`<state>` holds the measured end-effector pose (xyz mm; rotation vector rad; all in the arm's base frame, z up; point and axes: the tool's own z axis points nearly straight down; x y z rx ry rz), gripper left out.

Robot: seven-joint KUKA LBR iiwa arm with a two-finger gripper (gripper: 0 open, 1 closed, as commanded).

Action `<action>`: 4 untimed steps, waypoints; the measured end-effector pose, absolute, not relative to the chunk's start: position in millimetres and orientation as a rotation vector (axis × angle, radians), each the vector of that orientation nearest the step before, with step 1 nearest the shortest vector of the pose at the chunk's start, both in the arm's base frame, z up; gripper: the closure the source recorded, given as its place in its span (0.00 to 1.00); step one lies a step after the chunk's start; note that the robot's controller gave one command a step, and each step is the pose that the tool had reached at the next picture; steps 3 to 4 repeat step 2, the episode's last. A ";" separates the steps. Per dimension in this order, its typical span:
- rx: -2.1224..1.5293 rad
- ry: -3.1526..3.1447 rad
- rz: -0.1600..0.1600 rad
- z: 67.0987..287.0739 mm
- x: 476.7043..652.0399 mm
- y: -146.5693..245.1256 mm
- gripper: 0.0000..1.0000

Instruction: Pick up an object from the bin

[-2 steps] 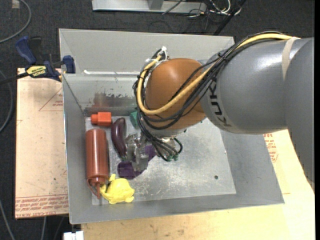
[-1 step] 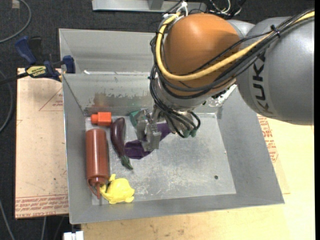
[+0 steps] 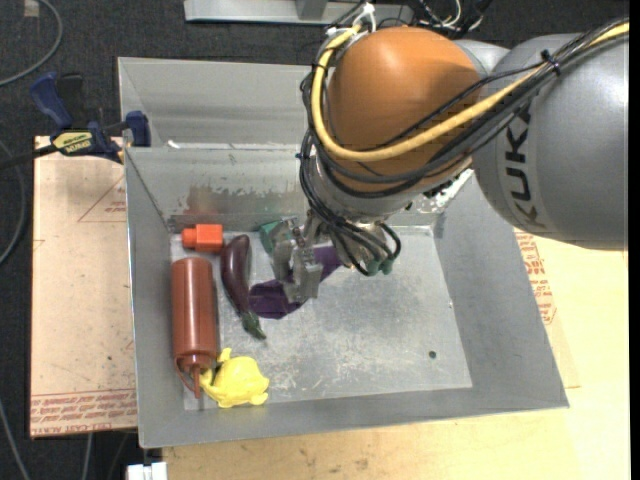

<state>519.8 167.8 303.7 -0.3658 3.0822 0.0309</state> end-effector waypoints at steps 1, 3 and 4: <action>-0.444 3.063 0.029 289.0 516.6 169.8 1.00; -0.811 2.991 0.022 252.6 506.9 184.5 1.00; -0.811 2.991 0.022 252.6 506.9 184.5 1.00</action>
Offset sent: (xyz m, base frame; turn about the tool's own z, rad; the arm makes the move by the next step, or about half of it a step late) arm -0.0237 0.0331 -0.0871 -0.4807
